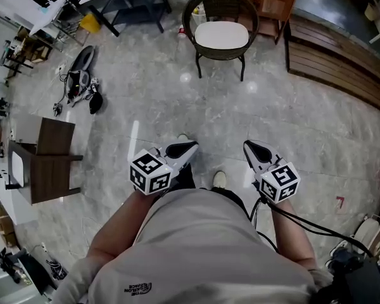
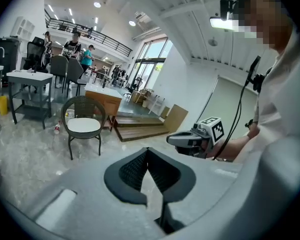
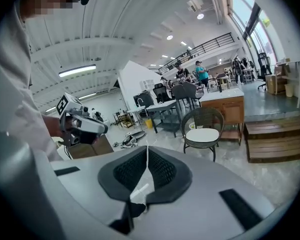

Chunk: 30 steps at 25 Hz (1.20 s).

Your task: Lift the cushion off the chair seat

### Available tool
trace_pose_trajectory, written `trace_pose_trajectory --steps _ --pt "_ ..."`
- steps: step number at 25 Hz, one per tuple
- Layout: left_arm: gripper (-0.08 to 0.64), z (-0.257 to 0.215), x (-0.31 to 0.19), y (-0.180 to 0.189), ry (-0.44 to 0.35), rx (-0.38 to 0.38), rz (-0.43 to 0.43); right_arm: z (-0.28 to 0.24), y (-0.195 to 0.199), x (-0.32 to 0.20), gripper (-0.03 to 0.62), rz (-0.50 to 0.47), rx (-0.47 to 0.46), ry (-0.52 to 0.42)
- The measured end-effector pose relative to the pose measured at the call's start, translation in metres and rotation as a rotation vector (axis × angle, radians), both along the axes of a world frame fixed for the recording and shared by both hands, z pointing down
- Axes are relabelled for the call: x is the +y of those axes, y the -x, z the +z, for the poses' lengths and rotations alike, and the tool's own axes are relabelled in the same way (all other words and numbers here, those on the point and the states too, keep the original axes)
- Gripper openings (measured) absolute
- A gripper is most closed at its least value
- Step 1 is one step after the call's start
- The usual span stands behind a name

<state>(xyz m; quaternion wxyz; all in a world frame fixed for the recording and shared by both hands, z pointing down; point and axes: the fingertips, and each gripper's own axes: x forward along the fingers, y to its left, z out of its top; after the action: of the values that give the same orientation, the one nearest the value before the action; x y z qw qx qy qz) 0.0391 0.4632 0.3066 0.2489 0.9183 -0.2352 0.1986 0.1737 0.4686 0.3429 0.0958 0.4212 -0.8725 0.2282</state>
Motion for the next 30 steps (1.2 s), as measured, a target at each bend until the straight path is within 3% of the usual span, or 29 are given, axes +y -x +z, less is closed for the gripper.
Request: trace_pose_trajectory --steps 5,10,17,23,30 --pt "0.006 0.008 -0.052 0.022 0.012 0.05 0.016 0.003 0.026 -0.04 0.017 0.002 0.028 0.009" --pt "0.007 0.003 -0.137 0.048 0.013 0.102 0.045 -0.005 0.044 -0.106 0.037 0.063 0.073 0.035" --pt "0.008 -0.01 -0.232 0.103 0.021 0.152 0.105 -0.021 0.103 -0.205 0.054 0.106 0.091 0.063" --pt "0.008 -0.001 -0.287 0.151 0.036 0.154 0.128 -0.022 0.149 -0.262 0.066 0.111 0.207 0.048" --pt "0.008 -0.001 -0.326 0.159 0.04 0.182 0.109 -0.022 0.154 -0.311 0.066 0.115 0.195 0.067"
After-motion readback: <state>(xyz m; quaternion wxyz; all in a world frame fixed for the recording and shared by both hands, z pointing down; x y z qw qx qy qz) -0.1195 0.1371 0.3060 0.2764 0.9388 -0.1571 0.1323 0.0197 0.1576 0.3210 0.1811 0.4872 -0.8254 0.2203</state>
